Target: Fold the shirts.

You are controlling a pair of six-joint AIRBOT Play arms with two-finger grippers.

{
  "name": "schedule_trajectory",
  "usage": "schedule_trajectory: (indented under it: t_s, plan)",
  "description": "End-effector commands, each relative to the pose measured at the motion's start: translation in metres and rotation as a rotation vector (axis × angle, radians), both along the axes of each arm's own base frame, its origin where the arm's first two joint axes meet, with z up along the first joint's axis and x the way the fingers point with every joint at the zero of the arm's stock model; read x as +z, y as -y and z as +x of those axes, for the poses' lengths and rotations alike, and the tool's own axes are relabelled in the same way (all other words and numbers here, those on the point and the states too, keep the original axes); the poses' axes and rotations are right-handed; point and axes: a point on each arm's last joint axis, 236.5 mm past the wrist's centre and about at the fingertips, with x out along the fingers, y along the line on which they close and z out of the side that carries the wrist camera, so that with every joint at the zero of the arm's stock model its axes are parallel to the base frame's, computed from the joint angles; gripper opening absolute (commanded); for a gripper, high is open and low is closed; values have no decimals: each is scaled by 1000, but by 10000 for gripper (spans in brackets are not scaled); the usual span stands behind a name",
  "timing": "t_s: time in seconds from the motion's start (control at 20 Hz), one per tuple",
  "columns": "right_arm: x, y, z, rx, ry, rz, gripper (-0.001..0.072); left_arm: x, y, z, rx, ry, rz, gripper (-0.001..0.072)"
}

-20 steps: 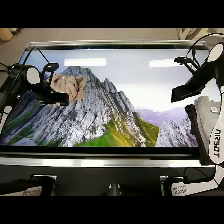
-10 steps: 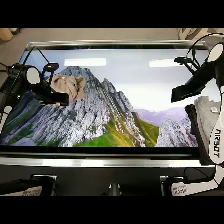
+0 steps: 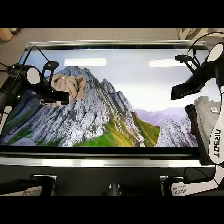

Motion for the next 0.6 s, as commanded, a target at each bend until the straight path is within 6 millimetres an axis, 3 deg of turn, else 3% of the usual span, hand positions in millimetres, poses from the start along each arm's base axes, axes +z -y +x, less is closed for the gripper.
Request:
schedule_trajectory:
  t_s: [0.0,0.1,0.25,0.35,0.4,0.55]
  plan:
    - [3,3,26,-16,107,-9,626,3,7,26,-4,101,-26,676]
    - [8,5,45,-28,190,-16,626,4,7,60,22,210,-46,677]
    - [12,6,58,-37,249,-19,625,-18,-45,102,255,171,-64,687]
    - [12,6,58,-36,248,-18,626,-55,-93,108,429,29,-78,687]
    - [13,3,58,-35,249,-6,626,-75,-105,105,500,-46,-107,687]
    - [15,-5,61,-23,263,28,626,-119,-100,116,567,-121,-259,687]
